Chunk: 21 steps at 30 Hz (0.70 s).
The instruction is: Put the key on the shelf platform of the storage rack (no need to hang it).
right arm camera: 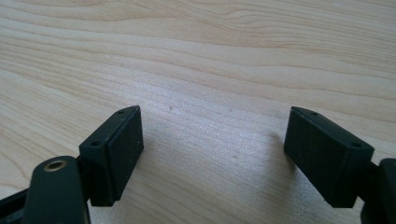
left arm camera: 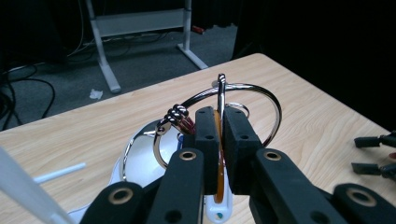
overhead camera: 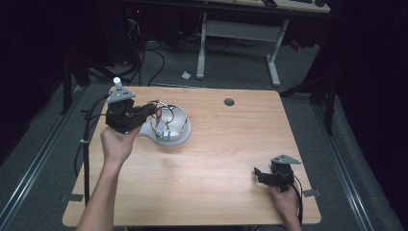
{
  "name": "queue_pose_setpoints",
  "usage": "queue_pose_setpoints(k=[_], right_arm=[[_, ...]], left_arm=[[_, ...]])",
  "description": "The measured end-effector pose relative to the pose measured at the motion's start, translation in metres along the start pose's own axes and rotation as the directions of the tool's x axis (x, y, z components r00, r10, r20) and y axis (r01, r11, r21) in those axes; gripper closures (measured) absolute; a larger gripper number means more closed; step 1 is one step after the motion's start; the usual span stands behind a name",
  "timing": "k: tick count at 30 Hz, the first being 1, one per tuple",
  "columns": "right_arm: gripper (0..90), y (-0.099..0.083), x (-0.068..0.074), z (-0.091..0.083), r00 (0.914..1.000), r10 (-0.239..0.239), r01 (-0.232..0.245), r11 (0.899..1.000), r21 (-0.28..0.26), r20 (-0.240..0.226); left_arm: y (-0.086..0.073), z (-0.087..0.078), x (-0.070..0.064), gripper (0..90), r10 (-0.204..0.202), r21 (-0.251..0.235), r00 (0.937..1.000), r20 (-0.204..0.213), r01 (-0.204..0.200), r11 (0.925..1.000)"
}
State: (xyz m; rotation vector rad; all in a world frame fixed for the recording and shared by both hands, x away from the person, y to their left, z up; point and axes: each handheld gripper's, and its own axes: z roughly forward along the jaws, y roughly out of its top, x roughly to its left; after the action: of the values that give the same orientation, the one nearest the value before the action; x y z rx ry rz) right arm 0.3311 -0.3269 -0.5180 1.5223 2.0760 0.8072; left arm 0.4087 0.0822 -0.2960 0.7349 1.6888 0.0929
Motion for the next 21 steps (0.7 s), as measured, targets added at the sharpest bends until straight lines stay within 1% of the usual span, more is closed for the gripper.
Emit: queue_pose_setpoints(k=[1,4,5,6,8,10,11,13,16,19,21], right_arm=[[19.8,0.0,0.0,0.0,1.0,0.0,0.0,1.0,0.0,0.0],[19.8,0.0,0.0,0.0,1.0,0.0,0.0,1.0,0.0,0.0],[19.8,0.0,0.0,0.0,1.0,0.0,0.0,1.0,0.0,0.0],[19.8,0.0,0.0,0.0,1.0,0.0,0.0,1.0,0.0,0.0],[19.8,0.0,0.0,0.0,1.0,-0.001,0.001,1.0,0.0,-0.001],[19.8,0.0,0.0,0.0,1.0,0.0,0.0,1.0,0.0,-0.001],[19.8,0.0,0.0,0.0,1.0,-0.001,0.001,1.0,0.0,-0.001],[19.8,0.0,0.0,0.0,1.0,0.0,0.0,1.0,0.0,-0.001],[19.8,0.0,0.0,0.0,1.0,0.001,-0.001,1.0,0.0,-0.001],[19.8,0.0,0.0,0.0,1.0,0.0,0.0,1.0,0.0,-0.001],[19.8,0.0,0.0,0.0,1.0,0.001,-0.001,1.0,0.0,-0.001]], left_arm=[[0.0,0.002,-0.001,85.4,0.011,-0.003,0.9999,0.001,-0.011,0.9999],[0.002,0.007,-0.003,85.4,-0.001,-0.007,1.0,-0.002,0.001,1.0],[0.002,0.009,-0.004,85.4,0.005,-0.011,1.0,-0.001,-0.005,0.9999],[0.002,0.011,-0.004,85.4,0.0,-0.012,1.0,-0.004,0.0,0.9999],[0.002,0.014,-0.004,85.4,0.007,-0.013,1.0,-0.003,-0.007,0.9999],[0.0,0.018,-0.005,85.3,0.01,-0.017,0.9999,-0.01,-0.01,0.9998],[-0.001,0.02,-0.004,85.4,0.019,-0.02,0.9998,-0.012,-0.019,0.9996],[-0.002,0.024,-0.003,85.4,0.013,-0.021,0.9997,-0.019,-0.014,0.9997],[-0.006,0.03,-0.002,85.3,0.025,-0.037,0.9991,-0.033,-0.026,0.999],[-0.01,0.035,-0.001,85.3,0.043,-0.037,0.9984,-0.036,-0.044,0.9984],[-0.011,0.038,-0.001,85.3,0.029,-0.038,0.9986,-0.045,-0.03,0.9988]])
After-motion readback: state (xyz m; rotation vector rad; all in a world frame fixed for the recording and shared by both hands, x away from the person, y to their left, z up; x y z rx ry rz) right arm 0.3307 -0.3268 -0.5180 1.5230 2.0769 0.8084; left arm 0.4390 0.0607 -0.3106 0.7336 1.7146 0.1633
